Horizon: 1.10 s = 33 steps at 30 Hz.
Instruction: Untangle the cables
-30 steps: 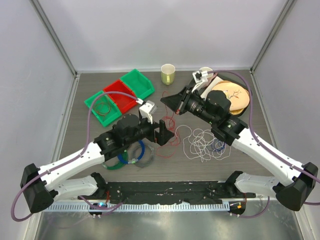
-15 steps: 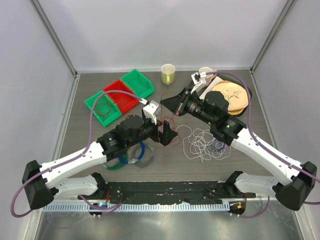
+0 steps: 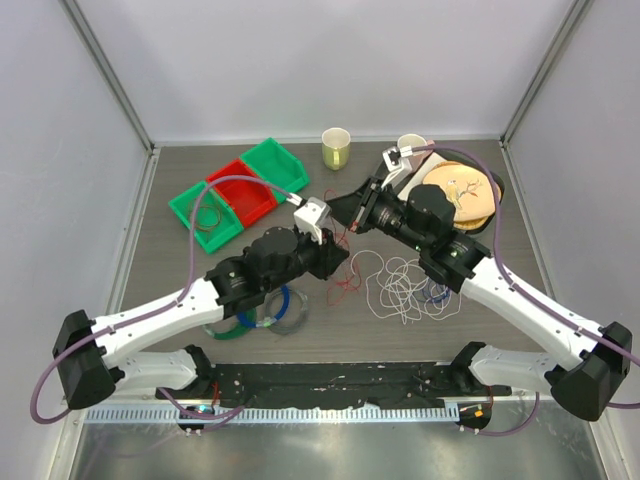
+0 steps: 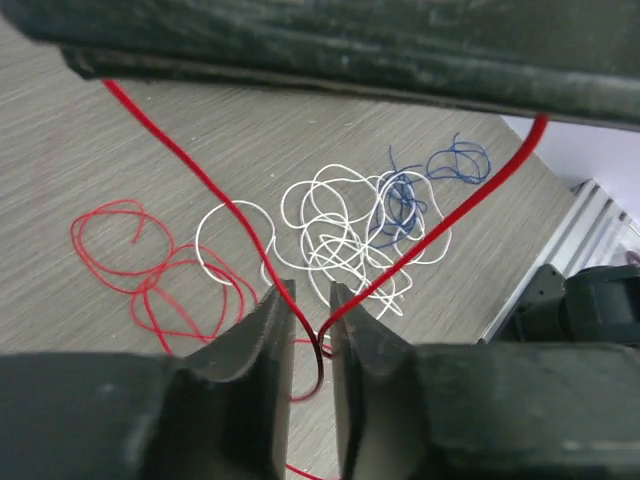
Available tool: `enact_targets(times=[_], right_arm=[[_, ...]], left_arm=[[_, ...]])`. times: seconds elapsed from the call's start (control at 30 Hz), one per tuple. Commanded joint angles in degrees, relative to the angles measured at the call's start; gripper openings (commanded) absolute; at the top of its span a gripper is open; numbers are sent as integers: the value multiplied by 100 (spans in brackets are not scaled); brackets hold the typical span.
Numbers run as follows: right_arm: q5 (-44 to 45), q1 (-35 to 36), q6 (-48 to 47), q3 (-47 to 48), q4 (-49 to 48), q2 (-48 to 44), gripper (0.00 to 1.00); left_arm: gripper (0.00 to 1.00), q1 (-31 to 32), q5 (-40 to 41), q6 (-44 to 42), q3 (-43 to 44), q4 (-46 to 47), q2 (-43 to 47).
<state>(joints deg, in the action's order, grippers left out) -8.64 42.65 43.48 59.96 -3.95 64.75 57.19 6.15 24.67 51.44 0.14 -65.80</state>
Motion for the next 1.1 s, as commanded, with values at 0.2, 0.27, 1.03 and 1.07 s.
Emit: enact_targets(times=[0.2, 0.27, 1.03, 1.07], right_arm=[[1117, 32, -243, -441, -203, -752, 9], [1556, 32, -428, -678, -124, -963, 34], [2165, 24, -1132, -3544, 184, -2406, 100], [2087, 24, -1123, -3579, 166, -2423, 100]], left_arm=[[0, 99, 2097, 266, -72, -260, 515], [0, 99, 2451, 284, -169, -435, 725], [0, -3969, 1986, 267, 1588, -1851, 104], [0, -4231, 1951, 284, 1606, -1755, -80]])
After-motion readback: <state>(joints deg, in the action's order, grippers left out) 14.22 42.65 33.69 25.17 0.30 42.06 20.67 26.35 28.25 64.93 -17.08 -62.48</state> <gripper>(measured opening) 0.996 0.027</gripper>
